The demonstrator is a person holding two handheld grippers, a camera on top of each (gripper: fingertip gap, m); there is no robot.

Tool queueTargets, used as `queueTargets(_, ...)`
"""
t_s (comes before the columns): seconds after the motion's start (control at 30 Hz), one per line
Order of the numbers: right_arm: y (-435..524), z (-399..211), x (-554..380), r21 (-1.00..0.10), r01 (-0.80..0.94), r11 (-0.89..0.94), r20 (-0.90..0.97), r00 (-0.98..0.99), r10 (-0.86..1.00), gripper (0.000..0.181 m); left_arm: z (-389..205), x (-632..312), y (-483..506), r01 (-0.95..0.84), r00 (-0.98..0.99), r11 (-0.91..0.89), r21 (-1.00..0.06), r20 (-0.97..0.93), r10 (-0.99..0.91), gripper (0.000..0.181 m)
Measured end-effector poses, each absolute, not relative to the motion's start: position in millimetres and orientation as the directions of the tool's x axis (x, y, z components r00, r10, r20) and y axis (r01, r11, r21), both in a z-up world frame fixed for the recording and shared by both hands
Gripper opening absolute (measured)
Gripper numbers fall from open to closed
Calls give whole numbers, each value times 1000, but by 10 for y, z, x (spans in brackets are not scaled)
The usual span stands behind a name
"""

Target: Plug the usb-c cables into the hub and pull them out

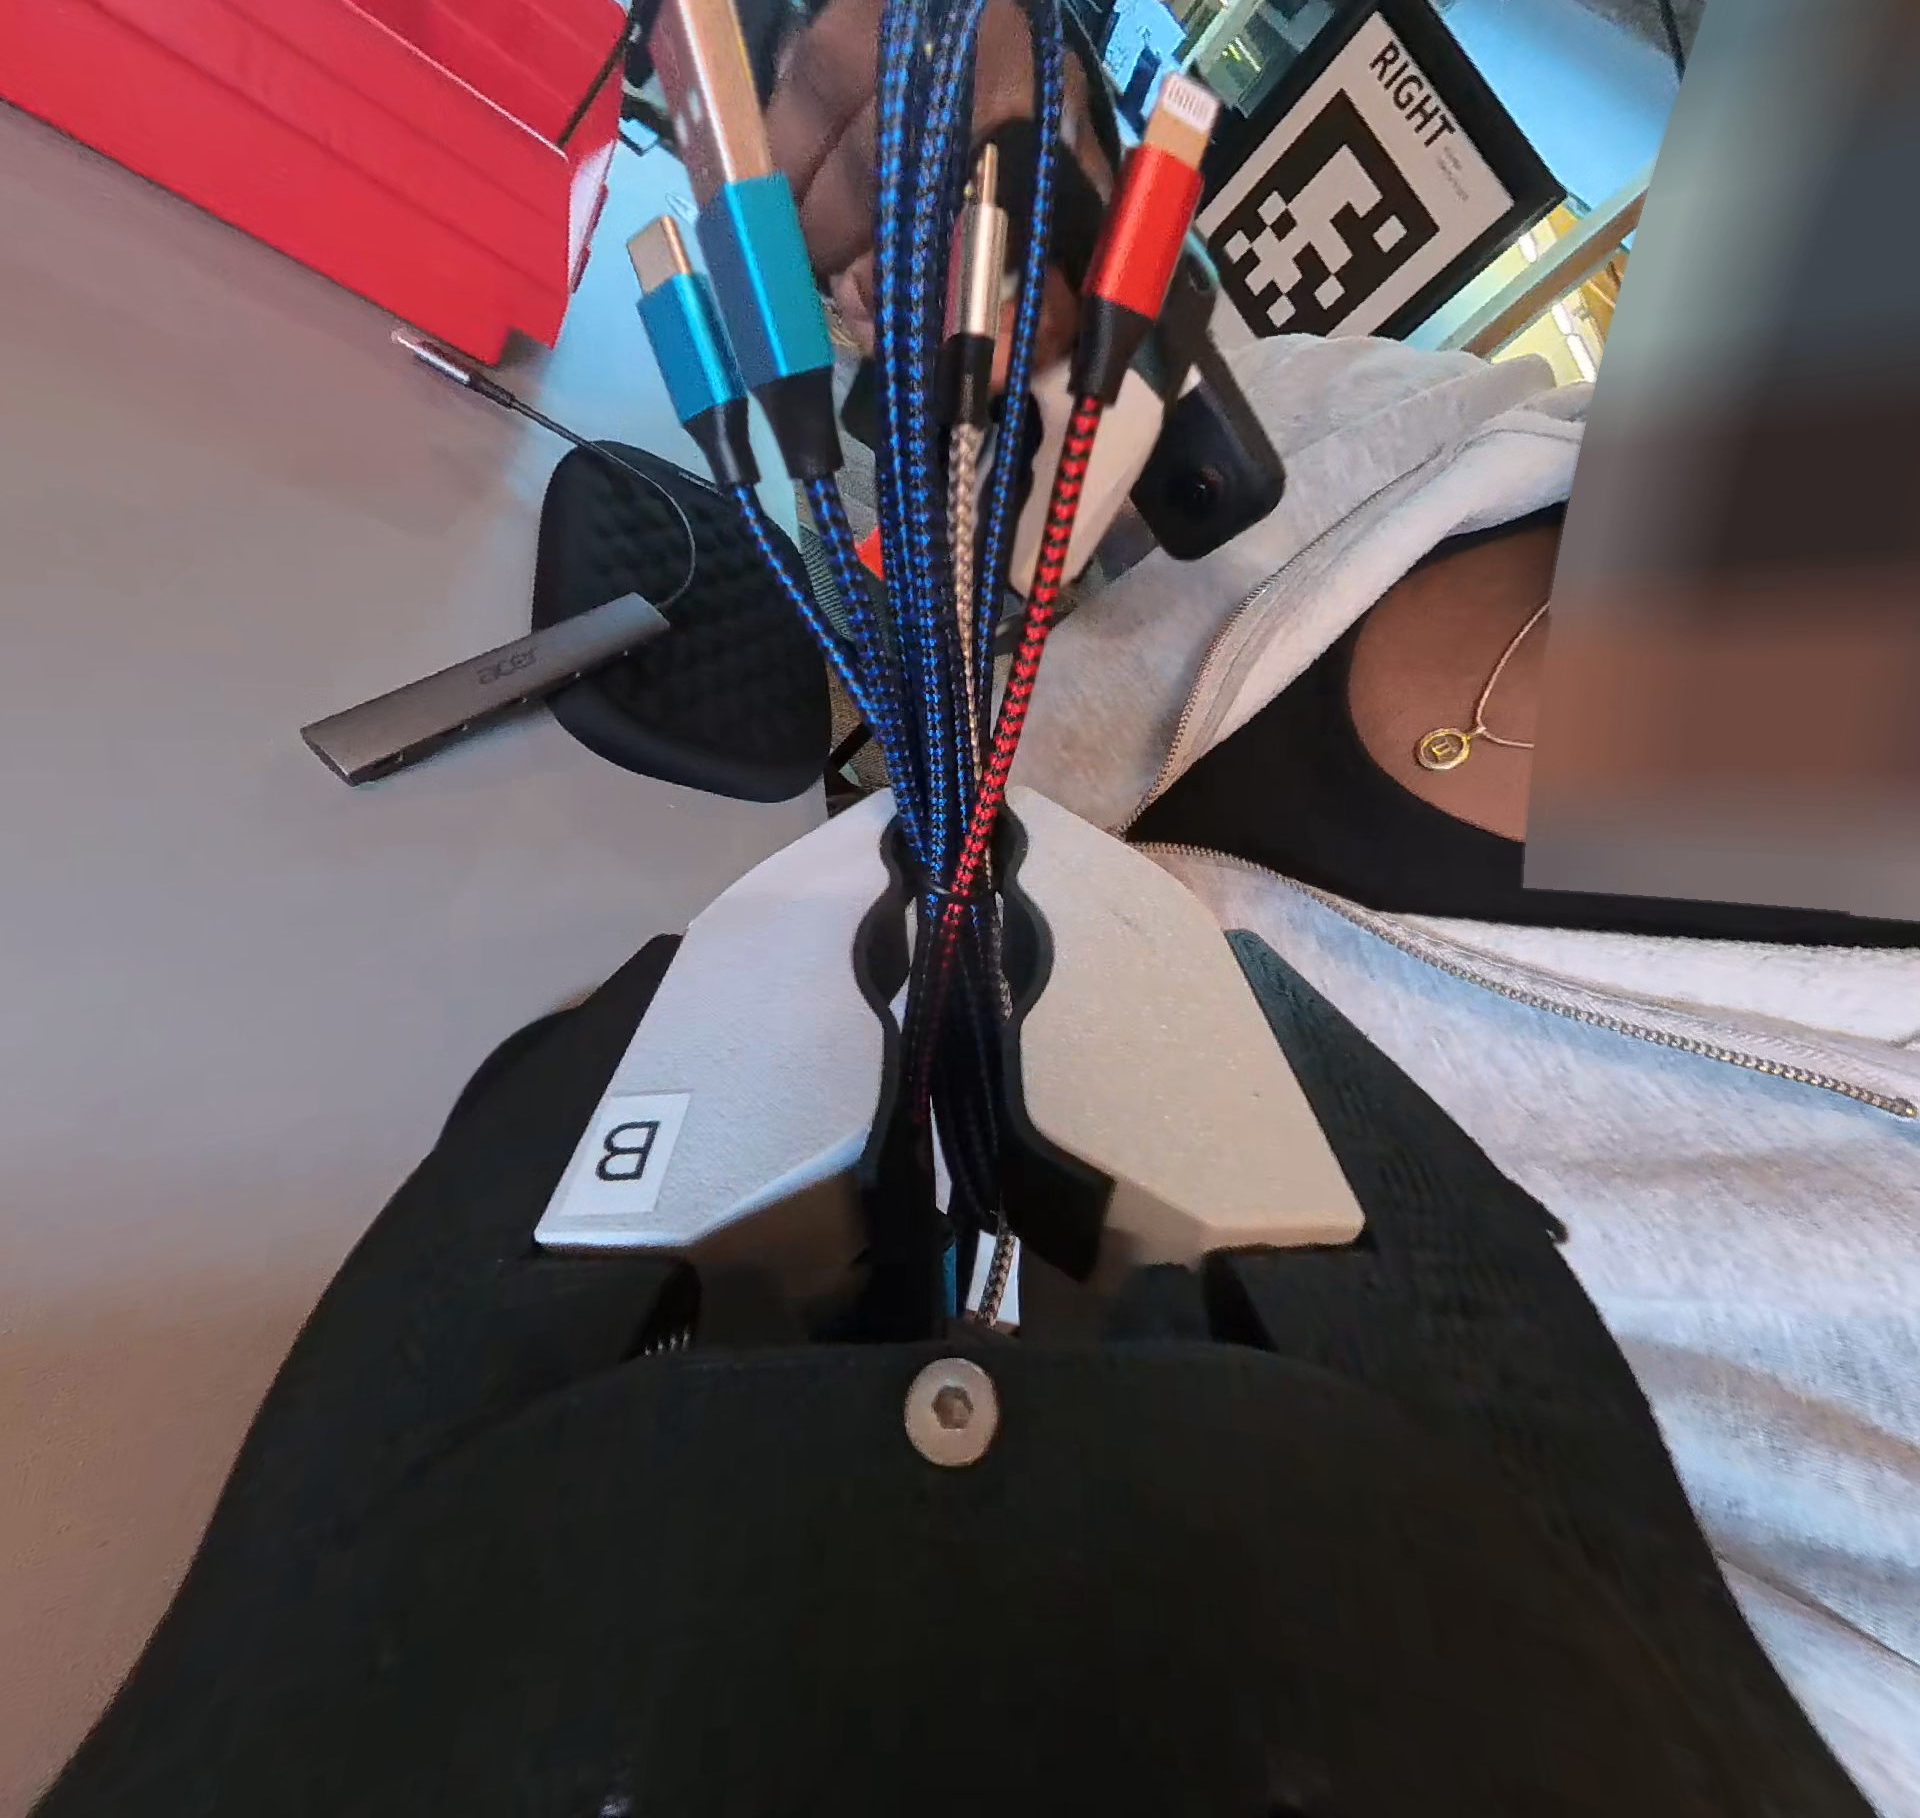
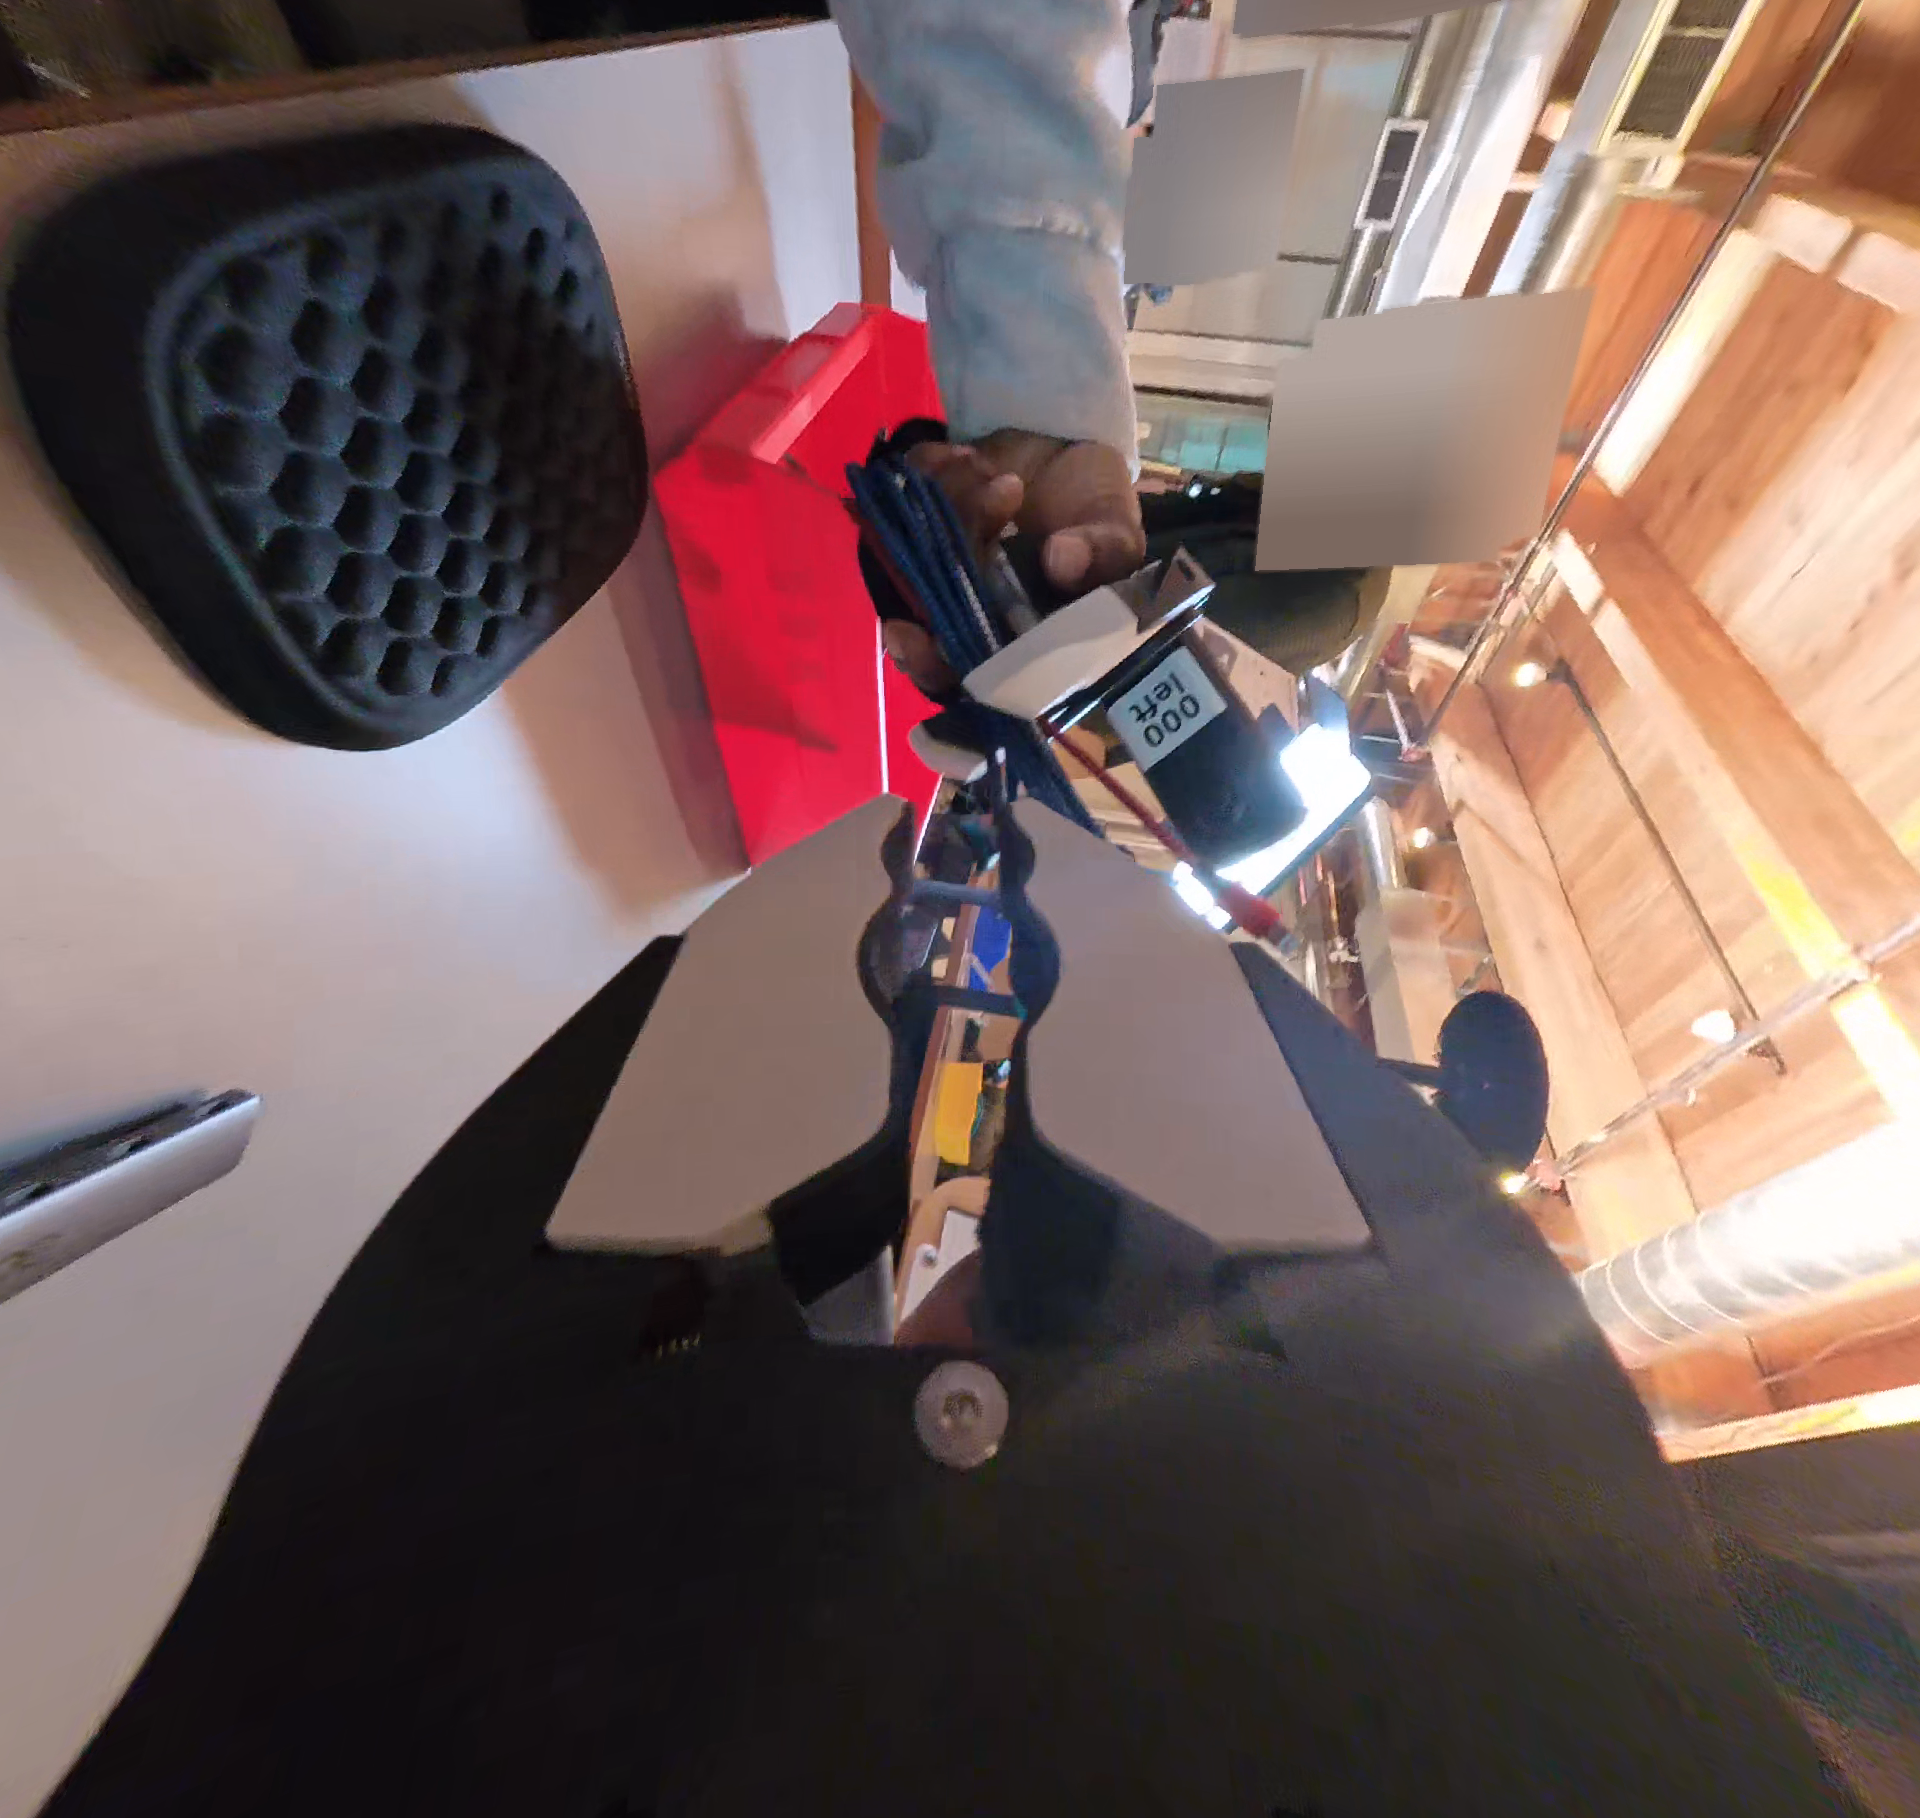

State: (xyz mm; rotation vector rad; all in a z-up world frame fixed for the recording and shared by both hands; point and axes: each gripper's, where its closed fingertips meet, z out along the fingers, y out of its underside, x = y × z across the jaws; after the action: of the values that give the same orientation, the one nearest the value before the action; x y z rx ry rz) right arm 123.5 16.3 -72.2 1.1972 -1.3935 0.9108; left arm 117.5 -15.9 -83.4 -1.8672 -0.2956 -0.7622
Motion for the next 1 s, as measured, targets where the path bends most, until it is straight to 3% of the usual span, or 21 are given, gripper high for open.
queueTargets(0.1, 132, -698, 1239, 32, -974, 226, 984, -8, -177, 6, -839, 1169, -155, 526, 765, -421, -739, 628, -145, 13)
queueTargets(0.17, 128, -671, 1204, -64, -966, 251, 984, -104, -147, 5, -849, 1139, -180, 511, 782, -413, -754, 607, -141, 15)
queueTargets(0.23, 116, -605, 1134, -266, -925, 270, 953, -295, -70, 5, -860, 998, -205, 457, 856, -376, -806, 514, -62, 28)
queueTargets(0.3, 103, -547, 1016, -500, -823, 269, 857, -515, 17, 4, -789, 796, -284, 315, 949, -312, -896, 306, 77, 41)
queueTargets(0.4, 54, -573, 759, -832, -496, 249, 535, -836, 120, 2, -284, 589, -535, -12, 925, -132, -991, -61, 374, 56)
queueTargets(0.47, -1, -720, 581, -942, -219, 253, 266, -949, 171, 1, 78, 715, -703, -209, 809, -66, -976, -211, 549, 57)
queueTargets(0.57, -112, -1000, 458, -953, 171, 250, -124, -973, 195, 0, 287, 1043, -662, -402, 593, -84, -912, -329, 735, 58)
queueTargets(0.7, -240, -1041, 393, -832, 533, 154, -506, -843, 185, 1, -22, 1151, -284, -466, 468, -41, -884, -285, 836, 58)
queueTargets(0.87, -278, -785, 361, -682, 731, -27, -730, -678, 87, 1, -581, 652, -141, -363, 407, -176, -915, -325, 854, 56)
queueTargets(1.0, -273, -627, 337, -549, 819, -164, -827, -561, -33, 1, -751, 471, -169, -292, 439, -167, -942, -287, 851, 48)
